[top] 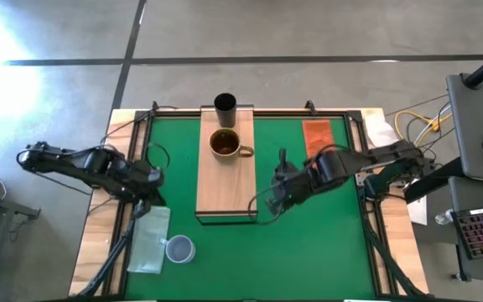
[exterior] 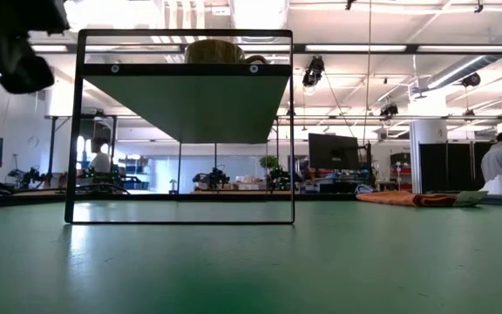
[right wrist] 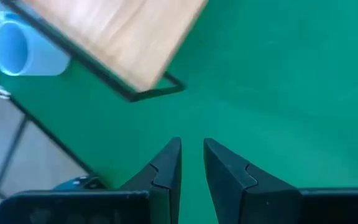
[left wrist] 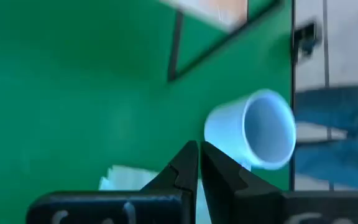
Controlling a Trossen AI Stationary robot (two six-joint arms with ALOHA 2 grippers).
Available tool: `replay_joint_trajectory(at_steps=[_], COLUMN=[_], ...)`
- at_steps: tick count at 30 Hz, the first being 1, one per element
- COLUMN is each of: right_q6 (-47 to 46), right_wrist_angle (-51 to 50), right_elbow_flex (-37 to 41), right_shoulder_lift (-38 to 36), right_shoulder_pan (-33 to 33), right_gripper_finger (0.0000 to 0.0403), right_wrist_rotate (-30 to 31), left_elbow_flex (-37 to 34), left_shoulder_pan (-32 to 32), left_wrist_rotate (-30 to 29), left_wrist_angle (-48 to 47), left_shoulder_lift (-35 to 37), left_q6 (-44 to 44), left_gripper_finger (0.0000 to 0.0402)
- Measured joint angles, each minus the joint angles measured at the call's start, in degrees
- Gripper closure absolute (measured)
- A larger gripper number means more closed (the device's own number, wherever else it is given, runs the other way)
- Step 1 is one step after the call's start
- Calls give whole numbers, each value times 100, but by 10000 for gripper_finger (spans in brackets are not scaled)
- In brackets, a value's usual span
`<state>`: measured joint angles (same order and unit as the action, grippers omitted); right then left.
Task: Stack small to large cups/mugs on shelf
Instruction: Put the gray mug on the shelf
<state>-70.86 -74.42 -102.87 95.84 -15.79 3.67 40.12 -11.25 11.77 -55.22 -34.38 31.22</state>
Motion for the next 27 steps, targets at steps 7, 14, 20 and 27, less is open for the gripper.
replay_joint_trajectory(at_steps=[7,14,20,27], right_q6=[-437,-559,-903,-1059], right_wrist_angle=[708,793,833,874], right_elbow_flex=[282,282,283,284], right_shoulder_lift=[76,254,364,485], right_shoulder_pan=[-420,-802,-1268,-1449], right_gripper_finger=[342,342,342,342], right_wrist_rotate=[-127,-122,203,392], left_elbow_flex=[-612,-1221,-1179,-1078], left_shoulder_pan=[-759,-1307,-2049,-2858], left_wrist_rotate=[-189,-199,-300,-361], left_wrist_angle=[591,1950,2212,3003], left_shoulder_lift=[-26,-433,-1107,-1869], left_q6=[493,1192,1394,2130], left_gripper_finger=[398,398,398,398])
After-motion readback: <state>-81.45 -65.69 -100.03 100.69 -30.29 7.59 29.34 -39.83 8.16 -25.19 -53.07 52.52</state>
